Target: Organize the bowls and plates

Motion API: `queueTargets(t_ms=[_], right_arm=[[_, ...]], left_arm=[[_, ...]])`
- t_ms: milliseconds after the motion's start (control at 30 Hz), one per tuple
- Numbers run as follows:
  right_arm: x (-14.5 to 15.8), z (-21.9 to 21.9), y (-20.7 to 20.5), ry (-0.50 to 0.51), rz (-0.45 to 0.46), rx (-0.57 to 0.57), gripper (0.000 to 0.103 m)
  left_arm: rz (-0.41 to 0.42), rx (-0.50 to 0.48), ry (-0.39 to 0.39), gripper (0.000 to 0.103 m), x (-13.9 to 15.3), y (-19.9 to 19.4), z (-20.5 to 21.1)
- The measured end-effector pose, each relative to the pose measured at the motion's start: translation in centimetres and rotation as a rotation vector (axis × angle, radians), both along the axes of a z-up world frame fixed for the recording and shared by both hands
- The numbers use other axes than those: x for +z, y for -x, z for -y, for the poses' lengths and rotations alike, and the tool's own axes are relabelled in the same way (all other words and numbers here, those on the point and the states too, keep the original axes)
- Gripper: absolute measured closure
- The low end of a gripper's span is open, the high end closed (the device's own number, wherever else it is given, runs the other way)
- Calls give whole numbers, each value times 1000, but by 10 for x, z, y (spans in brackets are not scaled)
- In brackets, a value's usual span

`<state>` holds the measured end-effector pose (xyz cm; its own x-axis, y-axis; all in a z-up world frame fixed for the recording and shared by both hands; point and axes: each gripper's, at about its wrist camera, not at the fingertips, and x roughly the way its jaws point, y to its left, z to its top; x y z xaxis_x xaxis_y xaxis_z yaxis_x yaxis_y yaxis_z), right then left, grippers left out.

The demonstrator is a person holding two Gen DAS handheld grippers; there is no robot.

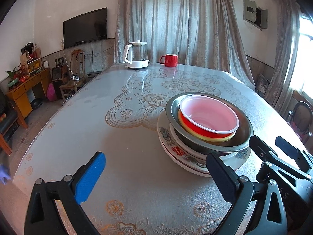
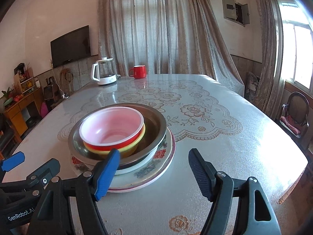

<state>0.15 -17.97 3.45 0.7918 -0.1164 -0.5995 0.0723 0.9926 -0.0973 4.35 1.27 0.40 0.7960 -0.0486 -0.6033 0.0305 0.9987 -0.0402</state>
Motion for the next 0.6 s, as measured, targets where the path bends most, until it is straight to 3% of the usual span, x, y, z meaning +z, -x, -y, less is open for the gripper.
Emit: queueTargets(t_ms=[600], right_arm=[[-1,-4,1,-6,-10,22,29]], left_arm=[[39,27,-58,0,3,5,4]])
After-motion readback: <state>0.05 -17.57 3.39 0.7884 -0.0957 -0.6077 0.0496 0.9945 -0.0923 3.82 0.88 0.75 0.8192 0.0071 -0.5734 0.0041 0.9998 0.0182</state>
